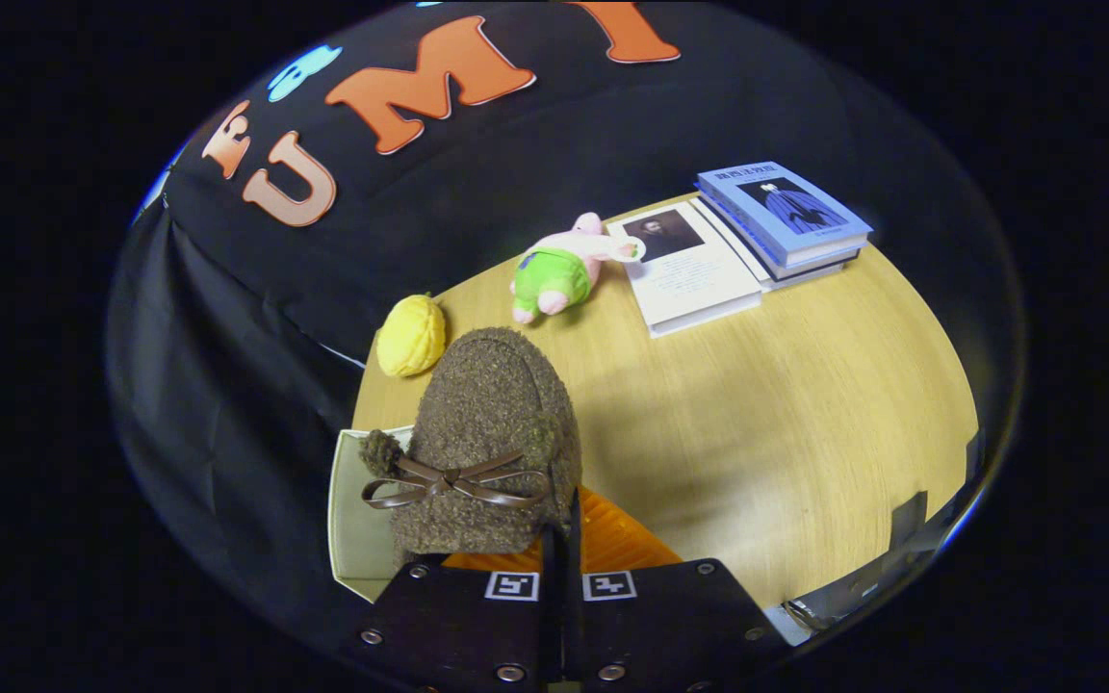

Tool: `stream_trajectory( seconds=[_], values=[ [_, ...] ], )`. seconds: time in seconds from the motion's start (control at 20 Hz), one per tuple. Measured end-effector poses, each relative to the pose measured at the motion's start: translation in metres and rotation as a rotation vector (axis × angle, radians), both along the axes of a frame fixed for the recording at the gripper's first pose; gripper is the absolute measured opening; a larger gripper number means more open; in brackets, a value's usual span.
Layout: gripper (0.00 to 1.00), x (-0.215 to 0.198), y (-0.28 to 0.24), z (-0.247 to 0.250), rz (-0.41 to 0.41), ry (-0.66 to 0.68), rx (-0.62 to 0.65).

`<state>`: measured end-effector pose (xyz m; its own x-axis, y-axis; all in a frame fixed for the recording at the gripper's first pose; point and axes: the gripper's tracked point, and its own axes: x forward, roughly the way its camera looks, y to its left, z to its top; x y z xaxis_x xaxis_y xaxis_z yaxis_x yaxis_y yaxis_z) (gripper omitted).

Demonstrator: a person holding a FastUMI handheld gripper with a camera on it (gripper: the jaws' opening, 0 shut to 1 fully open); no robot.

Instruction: Open the storage box then place both shoes into the box .Put the left shoe in first, then the right shoe, with the right side of both shoes facing outward in a uniform manner.

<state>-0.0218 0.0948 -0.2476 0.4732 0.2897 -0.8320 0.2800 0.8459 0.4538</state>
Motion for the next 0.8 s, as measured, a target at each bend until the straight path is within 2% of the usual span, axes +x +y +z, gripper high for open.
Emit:
stream_trajectory(
  seconds=[0.2, 0.35, 0.6, 0.8],
  values=[
    [0.02, 0.011, 0.054, 0.033, 0.055, -0.029, 0.035],
    [0.02, 0.019, 0.093, 0.038, 0.101, -0.034, 0.057],
    [0.03, 0.023, 0.146, 0.026, 0.157, 0.003, 0.047],
    [0.03, 0.020, 0.165, 0.004, 0.165, 0.039, -0.016]
  ],
)
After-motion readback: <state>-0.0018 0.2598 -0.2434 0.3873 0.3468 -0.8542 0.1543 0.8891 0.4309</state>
